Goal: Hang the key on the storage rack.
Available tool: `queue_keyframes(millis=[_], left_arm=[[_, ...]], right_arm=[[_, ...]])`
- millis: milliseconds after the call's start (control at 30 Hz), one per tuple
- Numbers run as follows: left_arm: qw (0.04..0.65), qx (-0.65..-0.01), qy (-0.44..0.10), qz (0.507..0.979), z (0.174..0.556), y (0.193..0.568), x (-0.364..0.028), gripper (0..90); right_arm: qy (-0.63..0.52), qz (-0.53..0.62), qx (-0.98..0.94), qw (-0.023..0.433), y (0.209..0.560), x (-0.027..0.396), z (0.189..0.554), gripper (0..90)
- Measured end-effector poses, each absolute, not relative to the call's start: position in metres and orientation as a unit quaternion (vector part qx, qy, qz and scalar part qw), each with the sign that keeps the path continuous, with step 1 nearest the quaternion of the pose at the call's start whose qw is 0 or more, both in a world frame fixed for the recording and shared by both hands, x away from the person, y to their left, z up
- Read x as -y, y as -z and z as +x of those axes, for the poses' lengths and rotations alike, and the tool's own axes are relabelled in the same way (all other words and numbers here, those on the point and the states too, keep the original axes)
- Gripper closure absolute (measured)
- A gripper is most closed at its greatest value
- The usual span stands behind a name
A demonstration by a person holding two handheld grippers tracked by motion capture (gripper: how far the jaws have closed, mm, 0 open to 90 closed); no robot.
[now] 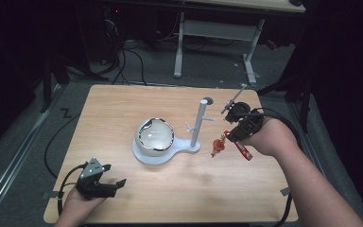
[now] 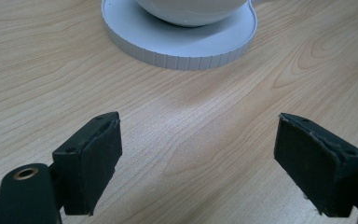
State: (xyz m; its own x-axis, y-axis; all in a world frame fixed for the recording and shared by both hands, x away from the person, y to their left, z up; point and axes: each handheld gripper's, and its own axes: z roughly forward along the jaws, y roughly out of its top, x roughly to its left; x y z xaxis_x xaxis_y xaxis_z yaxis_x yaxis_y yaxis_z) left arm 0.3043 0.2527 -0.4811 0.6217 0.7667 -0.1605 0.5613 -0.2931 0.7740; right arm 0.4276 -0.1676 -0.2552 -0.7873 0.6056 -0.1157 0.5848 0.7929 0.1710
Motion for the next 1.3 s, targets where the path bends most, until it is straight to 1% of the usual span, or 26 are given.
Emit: queue_keyframes(millis=[267,433,700,900,933,967,1233,1300], left_arm=[[0.424,-0.419,-0.122,0.793,0.303,0.480,-0.254,15.9],[0.426,-0.420,-0.123,0.792,0.303,0.480,-0.256,15.9],[0.428,-0.422,-0.123,0.790,0.302,0.480,-0.257,15.9],[0.428,-0.425,-0.124,0.788,0.301,0.480,-0.260,15.9],[0.428,-0.426,-0.124,0.787,0.301,0.480,-0.260,15.9],[0.429,-0.426,-0.124,0.787,0.301,0.480,-0.261,15.9],[0.427,-0.424,-0.124,0.789,0.300,0.480,-0.259,15.9],[0.427,-0.424,-0.124,0.789,0.301,0.479,-0.259,15.9]], right_arm=[[-0.066,0.324,-0.939,0.096,0.241,0.162,0.441,75.1],[-0.071,0.320,-0.940,0.101,0.235,0.150,0.449,75.1],[-0.067,0.319,-0.940,0.100,0.237,0.134,0.460,75.0],[-0.064,0.319,-0.940,0.099,0.240,0.133,0.472,73.6],[-0.068,0.325,-0.938,0.100,0.240,0.133,0.473,72.6],[-0.069,0.328,-0.936,0.111,0.240,0.133,0.474,72.6],[-0.071,0.323,-0.937,0.114,0.240,0.132,0.470,72.5],[-0.070,0.326,-0.935,0.118,0.239,0.134,0.469,70.1]])
